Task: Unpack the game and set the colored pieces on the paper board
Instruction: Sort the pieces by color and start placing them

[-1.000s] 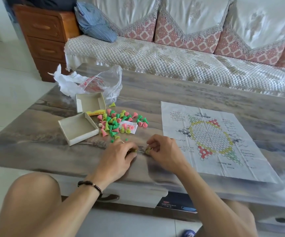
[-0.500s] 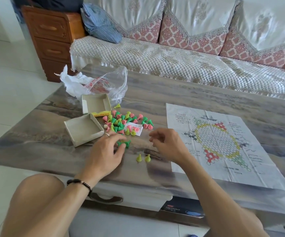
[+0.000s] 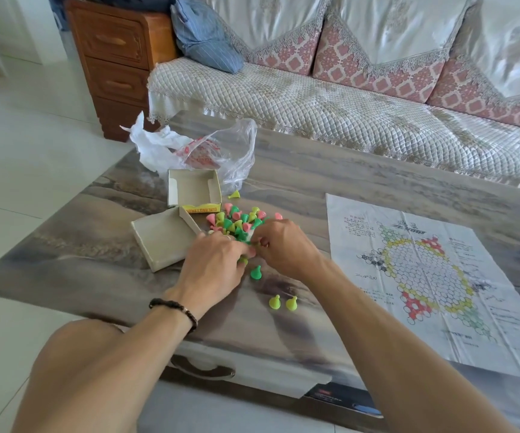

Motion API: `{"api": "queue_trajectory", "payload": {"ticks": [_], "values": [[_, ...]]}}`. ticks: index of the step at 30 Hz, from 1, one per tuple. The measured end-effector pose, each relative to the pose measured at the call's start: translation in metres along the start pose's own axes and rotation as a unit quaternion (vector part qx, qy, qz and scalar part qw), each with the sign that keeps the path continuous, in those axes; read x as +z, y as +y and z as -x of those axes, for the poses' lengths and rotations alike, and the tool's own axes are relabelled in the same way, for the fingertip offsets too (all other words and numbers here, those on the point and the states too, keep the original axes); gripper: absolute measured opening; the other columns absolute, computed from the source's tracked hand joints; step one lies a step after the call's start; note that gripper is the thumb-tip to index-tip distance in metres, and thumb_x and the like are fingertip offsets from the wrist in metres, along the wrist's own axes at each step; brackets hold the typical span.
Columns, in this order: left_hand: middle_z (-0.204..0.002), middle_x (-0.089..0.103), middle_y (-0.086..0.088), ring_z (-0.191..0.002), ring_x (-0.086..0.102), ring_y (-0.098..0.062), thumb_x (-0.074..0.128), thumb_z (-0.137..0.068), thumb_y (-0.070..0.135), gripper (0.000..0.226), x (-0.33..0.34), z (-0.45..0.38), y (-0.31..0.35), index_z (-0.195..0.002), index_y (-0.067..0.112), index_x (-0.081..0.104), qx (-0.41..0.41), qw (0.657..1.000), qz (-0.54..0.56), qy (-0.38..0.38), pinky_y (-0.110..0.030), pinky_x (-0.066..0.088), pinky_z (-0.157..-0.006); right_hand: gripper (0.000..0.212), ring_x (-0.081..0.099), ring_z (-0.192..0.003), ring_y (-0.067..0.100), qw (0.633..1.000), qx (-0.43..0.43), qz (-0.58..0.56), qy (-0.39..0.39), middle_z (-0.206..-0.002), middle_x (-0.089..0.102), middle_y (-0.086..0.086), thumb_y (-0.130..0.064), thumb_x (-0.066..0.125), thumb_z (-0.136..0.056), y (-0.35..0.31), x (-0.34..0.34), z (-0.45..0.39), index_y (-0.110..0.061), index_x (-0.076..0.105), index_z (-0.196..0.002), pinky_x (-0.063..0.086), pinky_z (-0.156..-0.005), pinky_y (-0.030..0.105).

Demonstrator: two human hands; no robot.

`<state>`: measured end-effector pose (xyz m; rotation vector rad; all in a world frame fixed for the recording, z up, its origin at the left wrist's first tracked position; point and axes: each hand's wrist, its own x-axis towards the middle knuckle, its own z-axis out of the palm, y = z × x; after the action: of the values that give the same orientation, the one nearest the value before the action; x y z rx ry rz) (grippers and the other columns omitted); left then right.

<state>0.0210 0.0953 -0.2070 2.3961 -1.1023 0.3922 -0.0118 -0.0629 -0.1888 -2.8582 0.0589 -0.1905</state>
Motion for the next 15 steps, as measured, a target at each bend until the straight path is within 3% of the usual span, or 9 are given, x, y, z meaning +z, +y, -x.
{"api": "queue_trajectory", "payload": {"ticks": [8, 11, 15], "values": [[-0.068, 0.07, 0.002, -0.07, 0.062, -0.025, 0.078, -0.075, 0.014, 0.01, -0.004, -0.002, 0.003, -0.078, 0.023, 0.076, 0.001, 0.998, 0.046, 0.033, -0.034, 0.042, -0.066, 0.011, 0.06, -0.074, 0.017, 0.989, 0.071, -0.105, 0.072, -0.081, 0.069, 0.001, -0.008, 0.068, -0.078, 0.011, -0.024, 0.04, -0.012, 0.075, -0.086, 0.045, -0.07, 0.025], [-0.07, 0.07, 0.002, -0.067, 0.06, -0.024, 0.077, -0.076, 0.01, 0.01, -0.004, 0.005, 0.011, -0.081, 0.019, 0.076, 0.018, 0.995, 0.09, 0.046, -0.033, 0.048, -0.063, 0.009, 0.057, -0.068, 0.011, 0.986, 0.111, -0.116, 0.043, -0.074, 0.066, -0.001, -0.01, 0.071, -0.078, 0.022, -0.036, 0.065, -0.014, 0.075, -0.085, 0.043, -0.066, 0.02], [-0.072, 0.071, -0.001, -0.067, 0.063, -0.025, 0.075, -0.076, 0.006, 0.012, 0.004, 0.015, 0.011, -0.081, 0.017, 0.076, 0.027, 0.997, 0.064, 0.041, -0.035, 0.052, -0.058, 0.01, 0.057, -0.07, 0.006, 0.987, 0.135, -0.085, -0.01, -0.076, 0.065, -0.006, -0.012, 0.067, -0.081, 0.027, -0.037, 0.094, -0.016, 0.074, -0.087, 0.041, -0.06, 0.011]]}}
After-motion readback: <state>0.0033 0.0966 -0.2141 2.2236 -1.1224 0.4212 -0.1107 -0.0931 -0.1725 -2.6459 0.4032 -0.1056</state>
